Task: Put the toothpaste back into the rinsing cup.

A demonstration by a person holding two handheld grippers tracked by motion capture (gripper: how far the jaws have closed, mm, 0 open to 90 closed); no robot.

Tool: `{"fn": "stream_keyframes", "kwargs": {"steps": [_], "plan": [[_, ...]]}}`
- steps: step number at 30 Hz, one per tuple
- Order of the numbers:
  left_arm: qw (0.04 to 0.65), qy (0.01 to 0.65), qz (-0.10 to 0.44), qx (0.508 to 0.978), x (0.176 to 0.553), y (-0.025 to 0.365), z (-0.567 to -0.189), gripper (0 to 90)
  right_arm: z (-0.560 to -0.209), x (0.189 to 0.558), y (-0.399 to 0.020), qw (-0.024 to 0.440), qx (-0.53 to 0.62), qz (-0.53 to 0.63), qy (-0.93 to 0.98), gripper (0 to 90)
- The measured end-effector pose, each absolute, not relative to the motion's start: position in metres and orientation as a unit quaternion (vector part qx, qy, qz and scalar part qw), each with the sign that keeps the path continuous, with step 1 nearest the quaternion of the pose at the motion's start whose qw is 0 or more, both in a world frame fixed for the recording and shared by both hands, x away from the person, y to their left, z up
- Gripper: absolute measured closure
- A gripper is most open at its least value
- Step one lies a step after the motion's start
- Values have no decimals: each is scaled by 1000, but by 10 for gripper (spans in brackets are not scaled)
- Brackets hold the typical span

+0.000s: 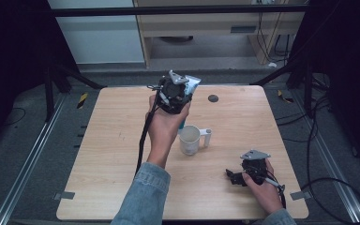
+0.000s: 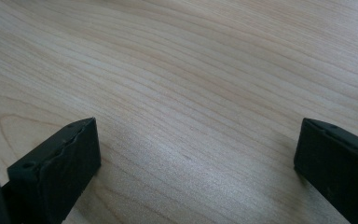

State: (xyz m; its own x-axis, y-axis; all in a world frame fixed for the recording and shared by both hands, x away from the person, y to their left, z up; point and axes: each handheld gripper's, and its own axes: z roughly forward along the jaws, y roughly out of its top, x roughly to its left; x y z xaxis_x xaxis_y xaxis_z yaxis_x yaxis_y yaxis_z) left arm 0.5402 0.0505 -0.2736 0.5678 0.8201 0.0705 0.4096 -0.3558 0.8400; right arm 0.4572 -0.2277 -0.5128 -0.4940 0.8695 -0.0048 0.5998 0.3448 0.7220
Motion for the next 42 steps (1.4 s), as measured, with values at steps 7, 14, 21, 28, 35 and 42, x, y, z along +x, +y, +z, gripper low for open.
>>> {"fn": "stream_keyframes", "kwargs": {"steps": [7,14,21,28,35,42], "plan": [[418,382,246,787,544,38,-274,783,-513,457,-228,199,462,338,795,5],[442,375,254,774,545,33,-277,783,-513,458,-228,198,460,339,796,6],[455,368,261,768,543,25,-278,784,-513,458,-228,198,459,339,797,6],[459,368,265,764,540,23,-286,784,-513,458,-229,198,456,339,799,6],[471,374,270,752,539,32,-294,783,-513,458,-228,196,457,340,798,6],[473,393,268,742,539,31,-306,783,-513,458,-229,196,456,340,799,6]]}}
